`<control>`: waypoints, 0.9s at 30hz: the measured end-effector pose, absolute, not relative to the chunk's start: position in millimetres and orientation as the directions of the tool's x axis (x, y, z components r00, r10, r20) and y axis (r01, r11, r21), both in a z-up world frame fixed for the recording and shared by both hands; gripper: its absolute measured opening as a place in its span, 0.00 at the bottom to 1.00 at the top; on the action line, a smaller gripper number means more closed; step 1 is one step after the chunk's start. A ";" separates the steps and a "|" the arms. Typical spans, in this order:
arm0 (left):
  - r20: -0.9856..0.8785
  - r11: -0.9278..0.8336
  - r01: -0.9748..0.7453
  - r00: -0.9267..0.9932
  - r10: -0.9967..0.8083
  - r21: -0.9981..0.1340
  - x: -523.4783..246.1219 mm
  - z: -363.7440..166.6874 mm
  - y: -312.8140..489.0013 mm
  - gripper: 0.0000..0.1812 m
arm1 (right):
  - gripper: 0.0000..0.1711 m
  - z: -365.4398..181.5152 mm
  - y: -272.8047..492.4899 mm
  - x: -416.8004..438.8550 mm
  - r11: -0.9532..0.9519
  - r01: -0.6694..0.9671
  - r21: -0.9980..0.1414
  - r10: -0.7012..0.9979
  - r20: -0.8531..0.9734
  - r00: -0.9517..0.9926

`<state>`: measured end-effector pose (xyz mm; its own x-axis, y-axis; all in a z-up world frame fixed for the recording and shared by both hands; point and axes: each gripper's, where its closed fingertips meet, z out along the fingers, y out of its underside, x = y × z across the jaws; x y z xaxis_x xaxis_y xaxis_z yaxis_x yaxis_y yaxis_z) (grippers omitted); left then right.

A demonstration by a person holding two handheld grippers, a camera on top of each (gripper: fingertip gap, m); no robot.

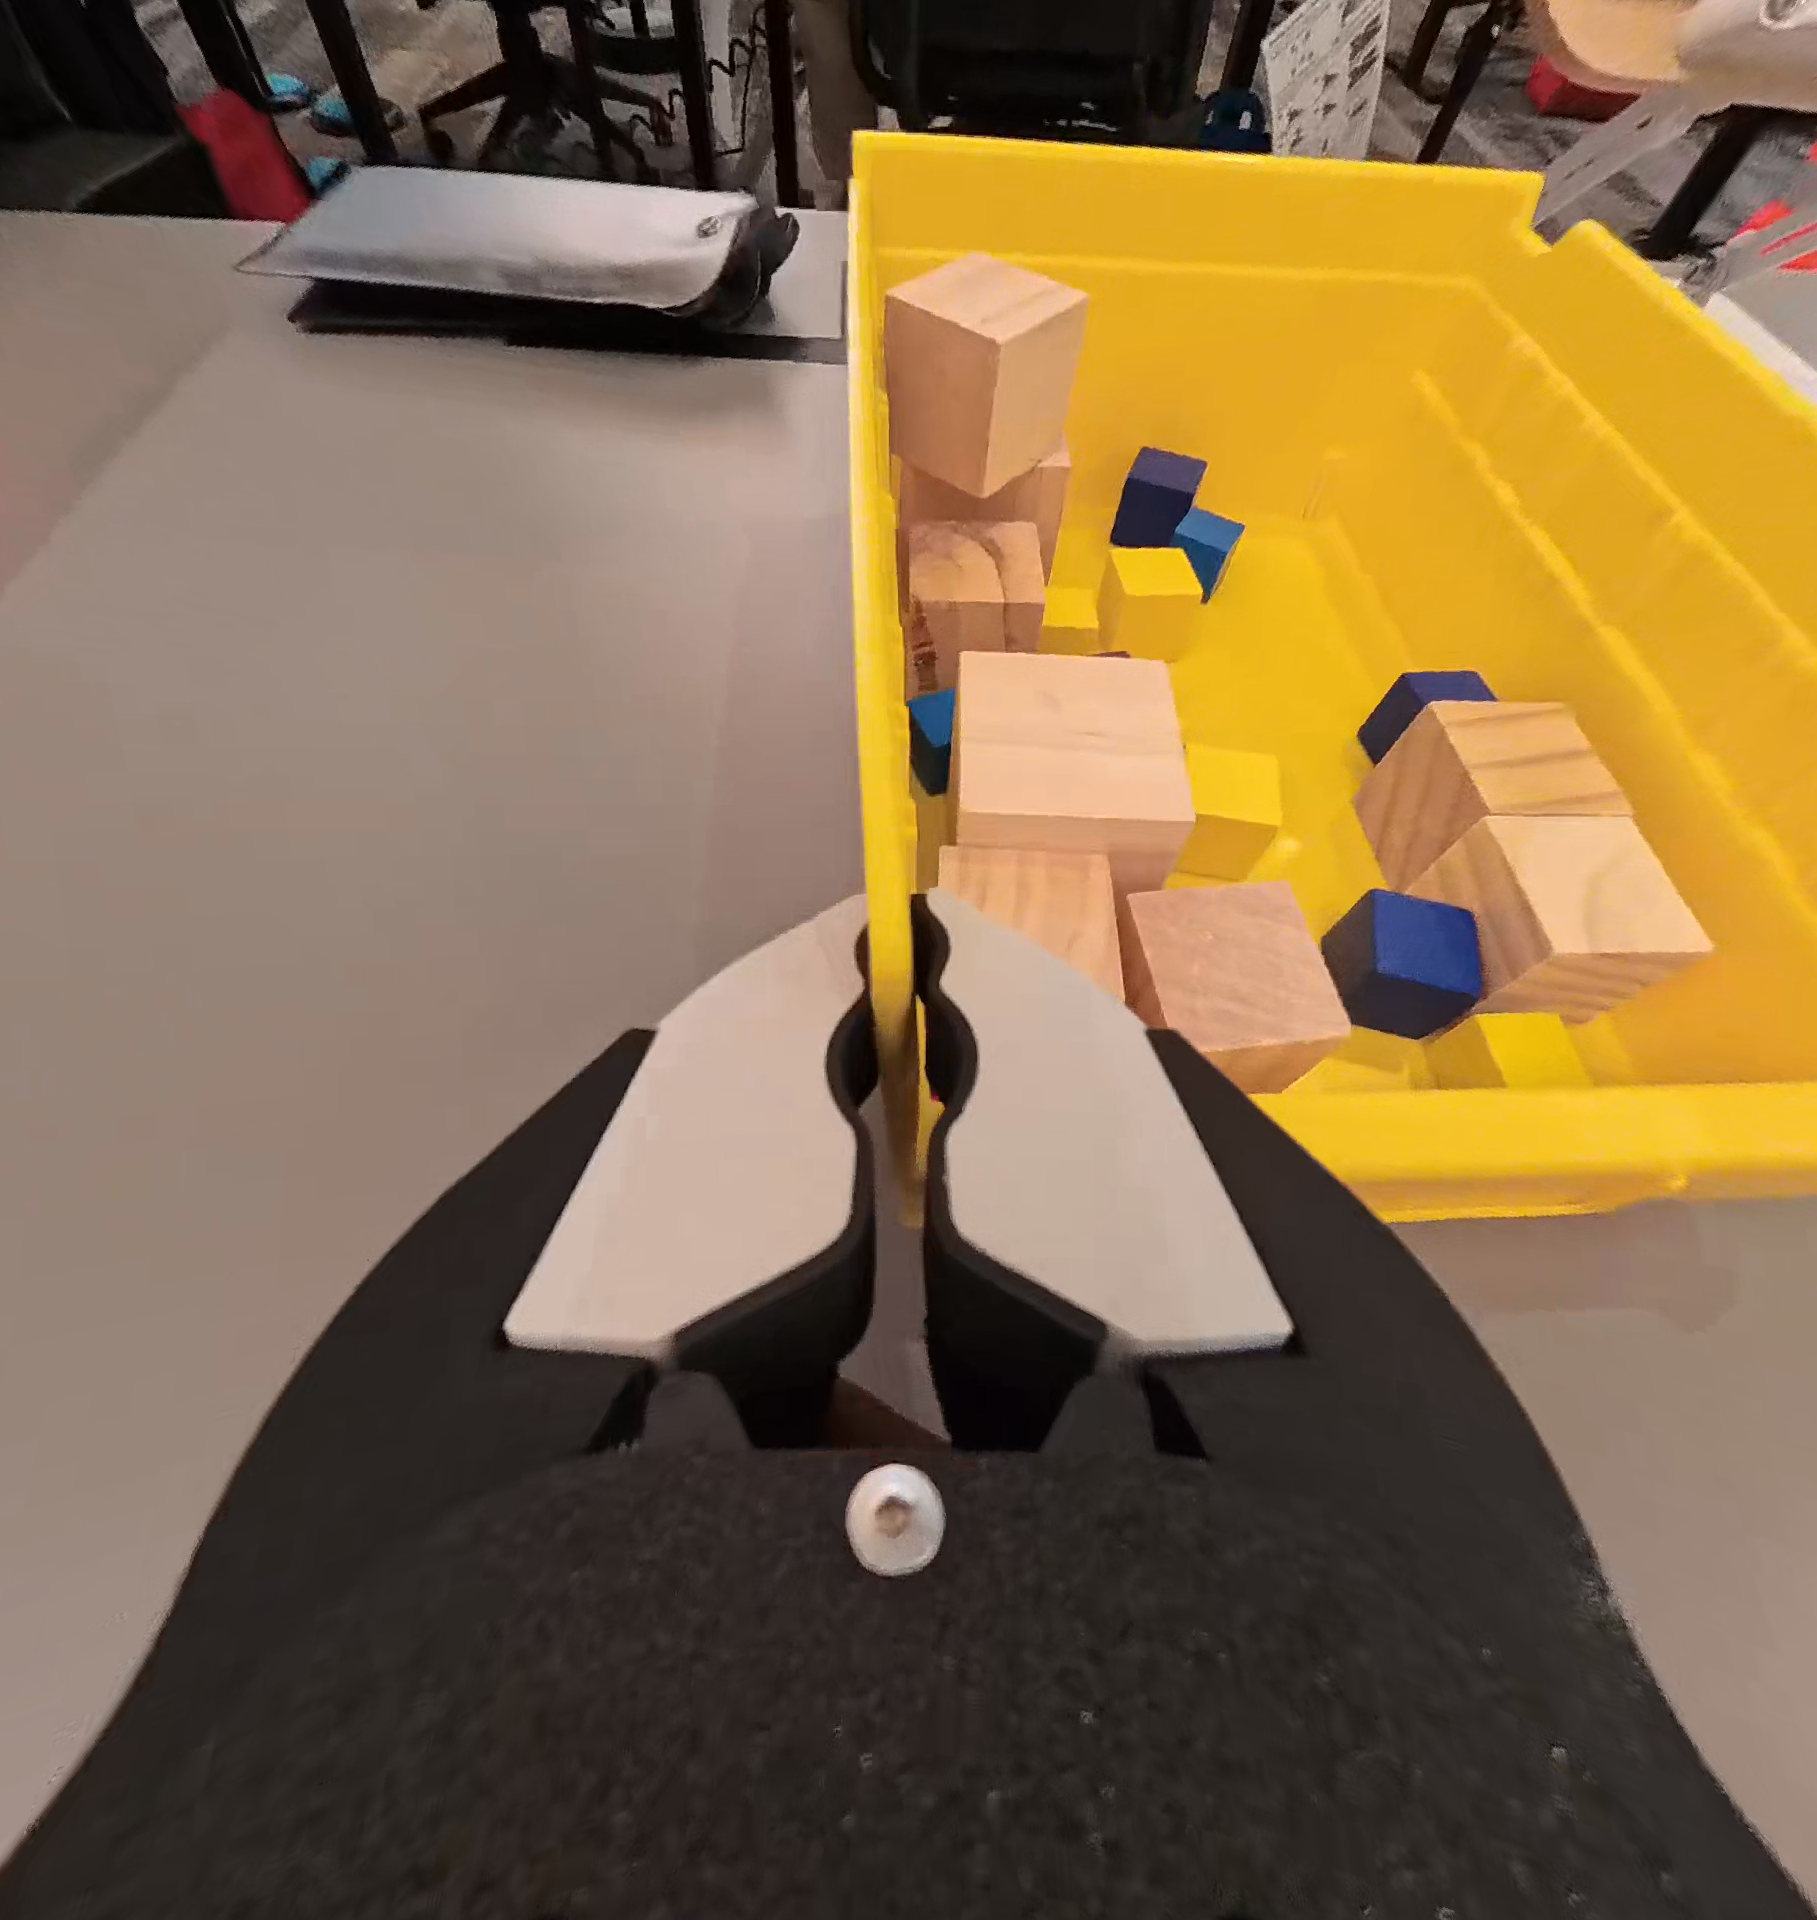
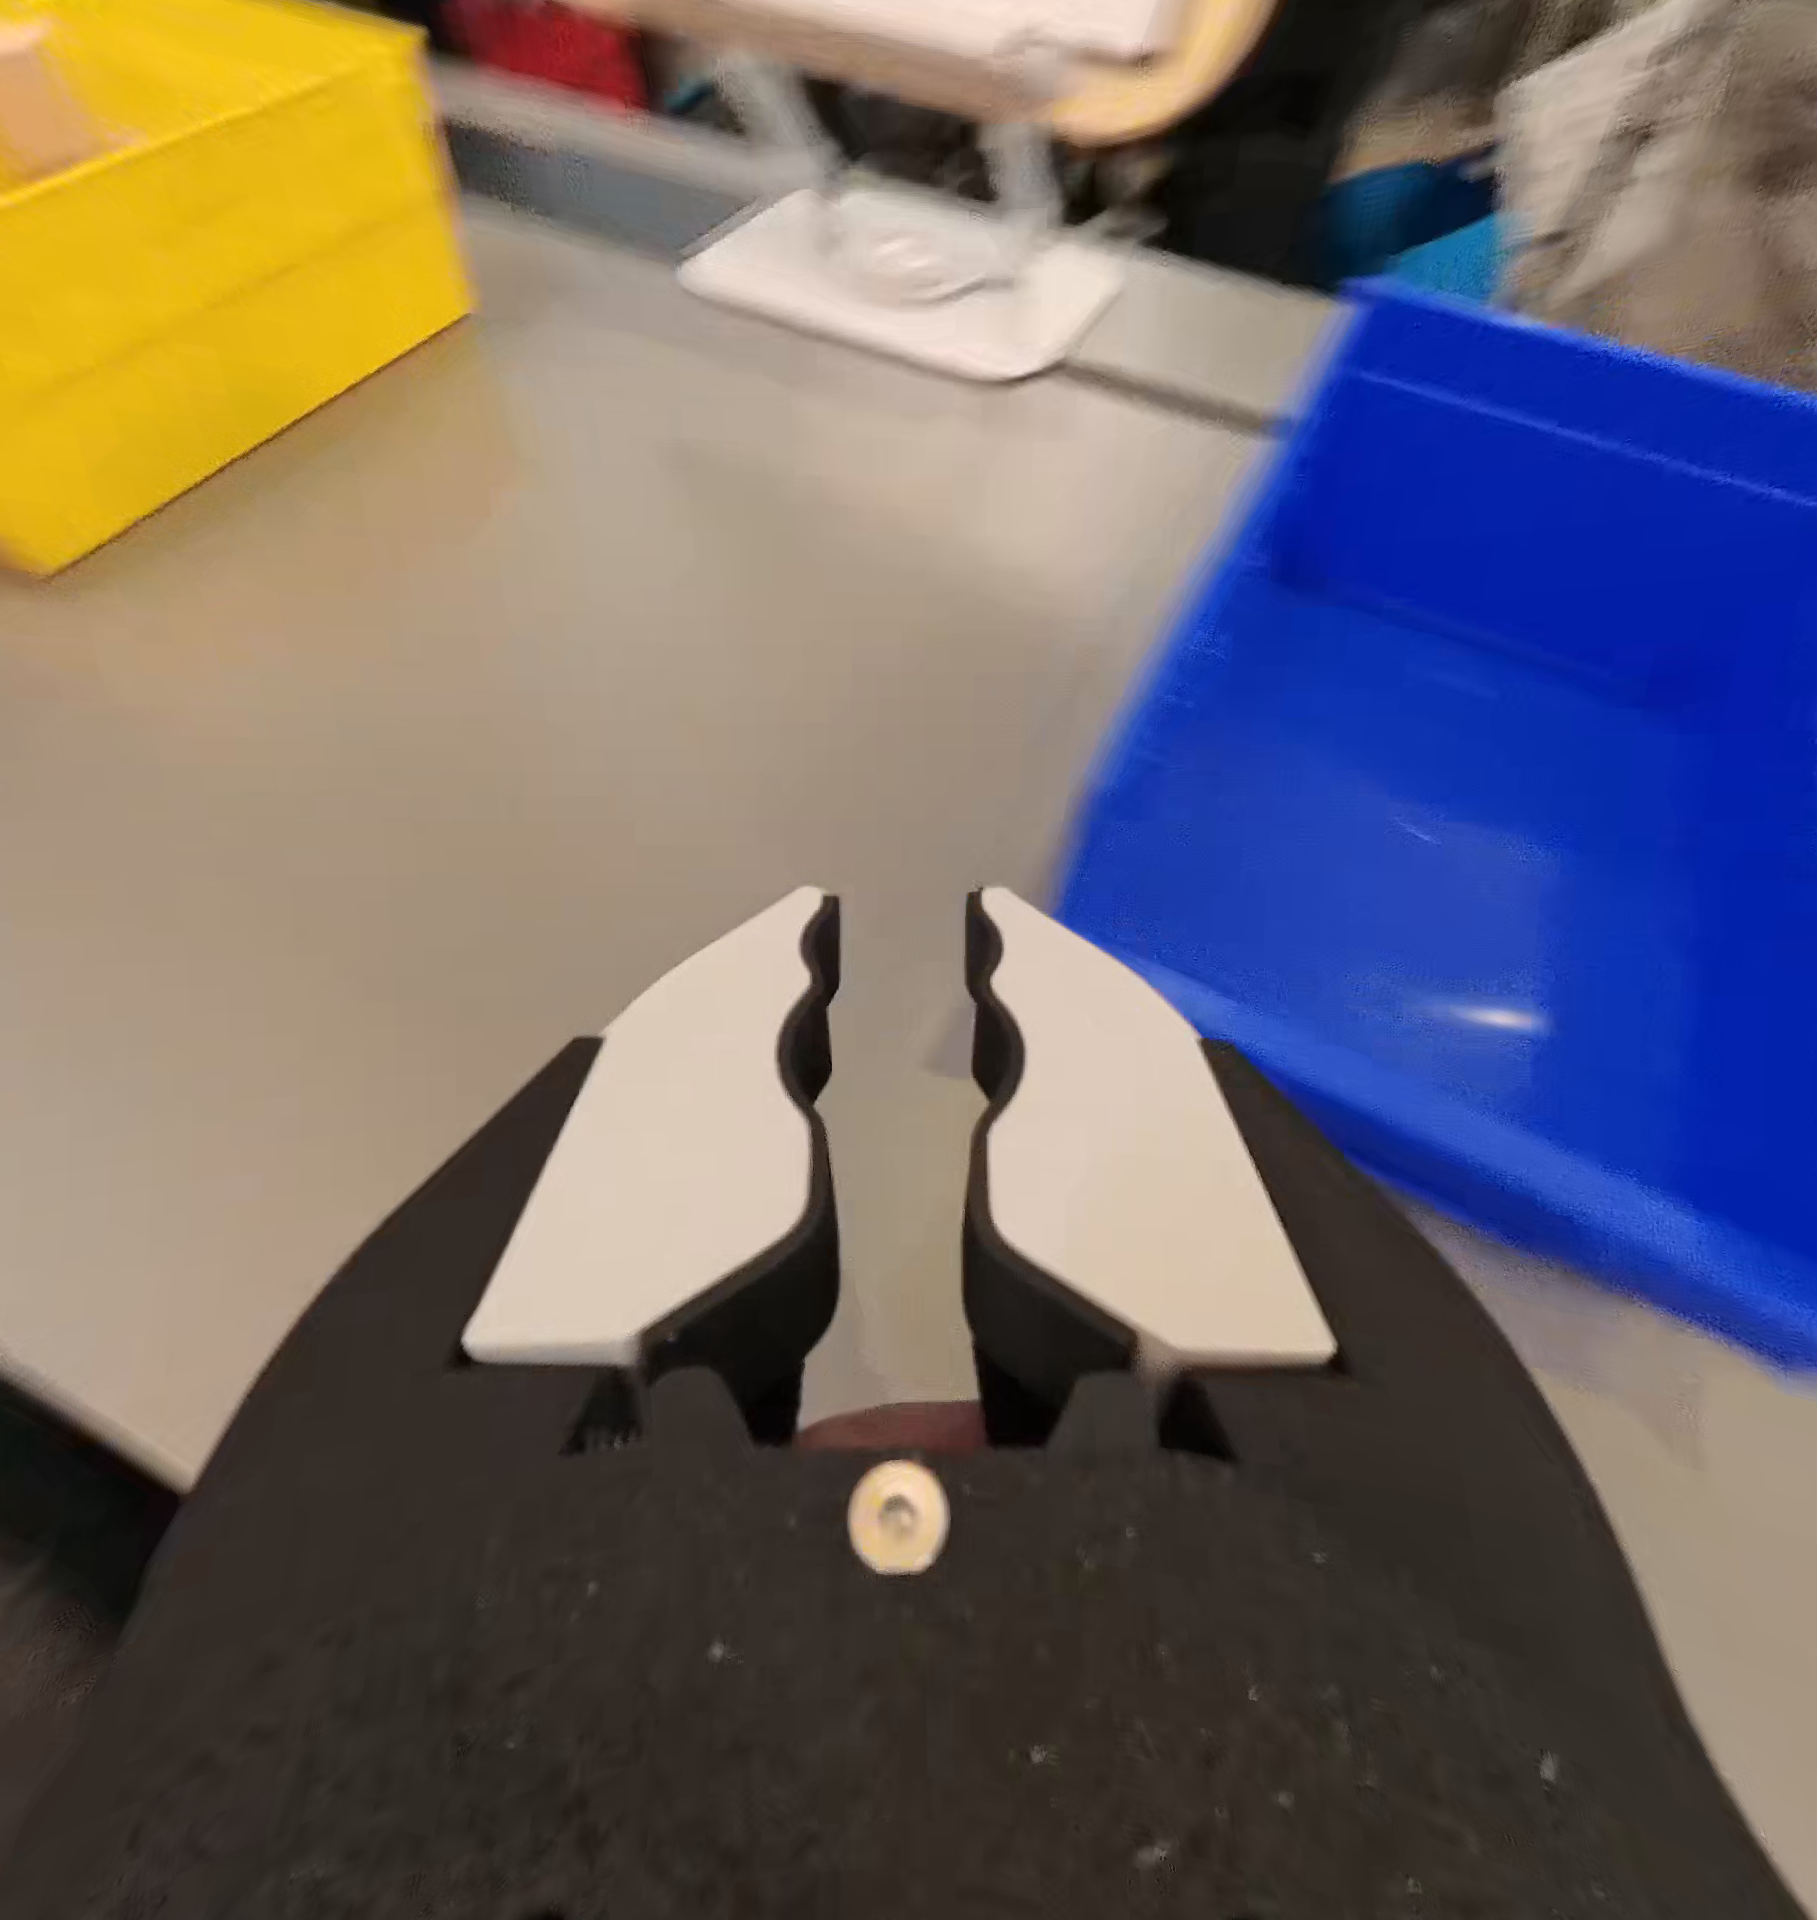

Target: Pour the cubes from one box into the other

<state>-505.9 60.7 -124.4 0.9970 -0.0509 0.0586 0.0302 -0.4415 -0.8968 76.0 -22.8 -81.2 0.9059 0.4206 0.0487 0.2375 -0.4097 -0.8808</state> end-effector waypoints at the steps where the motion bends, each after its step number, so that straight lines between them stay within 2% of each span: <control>1: 0.075 -0.444 0.042 0.995 -0.058 -0.895 -506.4 -124.4 60.5 0.01 | 0.13 -80.0 -18.9 52.5 -0.444 0.305 -0.842 0.502 0.048 0.863; 3: 0.071 -0.439 0.036 0.995 -0.064 -0.898 -508.0 -124.4 60.1 0.01 | 0.14 -68.2 0.2 10.0 -0.460 0.419 -0.783 0.610 0.065 0.790; 6: 0.063 -0.426 0.025 0.995 -0.076 -0.904 -508.0 -124.2 59.9 0.01 | 0.14 -17.6 62.7 -58.9 -0.363 0.458 -0.812 0.666 0.118 0.737; 8: 0.060 -0.425 0.019 0.995 -0.085 -0.905 -508.1 -124.2 59.9 0.02 | 0.16 9.3 97.9 -123.0 -0.294 0.499 -0.815 0.774 0.103 0.625; 10: 0.059 -0.424 0.015 0.994 -0.091 -0.906 -508.0 -124.1 59.9 0.02 | 0.18 13.7 136.4 -183.7 -0.239 0.598 -0.765 0.854 0.128 0.505; 13: 0.095 -0.415 0.055 0.993 -0.076 -0.908 -507.9 -124.0 59.9 0.02 | 0.18 -12.0 202.1 -251.4 -0.164 0.792 -0.588 0.916 0.208 0.344; 16: 0.096 -0.418 0.062 0.994 -0.060 -0.906 -508.0 -124.1 59.9 0.02 | 0.19 -47.8 254.2 -293.1 -0.106 0.917 -0.383 0.960 0.202 0.195; 18: 0.105 -0.421 0.072 0.993 -0.057 -0.904 -508.0 -124.0 59.8 0.02 | 0.20 -69.9 281.3 -309.5 -0.084 0.963 -0.258 0.974 0.184 0.134; 23: 0.157 -0.415 0.116 0.985 -0.065 -0.902 -507.6 -123.7 59.7 0.02 | 0.20 -125.5 298.7 -339.7 -0.070 0.997 -0.032 0.995 0.069 0.072; 25: 0.159 -0.416 0.115 0.984 -0.074 -0.902 -507.0 -123.5 59.7 0.02 | 0.11 -140.3 299.4 -337.6 -0.037 0.994 0.100 0.998 0.059 0.031; 26: 0.156 -0.420 0.110 0.985 -0.079 -0.901 -506.3 -123.5 59.9 0.02 | 0.05 -143.1 295.8 -341.0 -0.054 0.992 0.111 0.998 0.037 0.050; 27: 0.143 -0.426 0.098 0.987 -0.076 -0.899 -506.3 -123.6 59.9 0.02 | 0.03 -144.2 294.2 -340.7 -0.055 0.991 0.123 0.998 0.033 0.051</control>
<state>-506.3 59.9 -123.6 0.9868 -0.0756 0.1433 0.0980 -0.4258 -0.8995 -340.7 294.2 -144.2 0.0515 0.9981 0.0333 0.9908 -0.0552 0.1235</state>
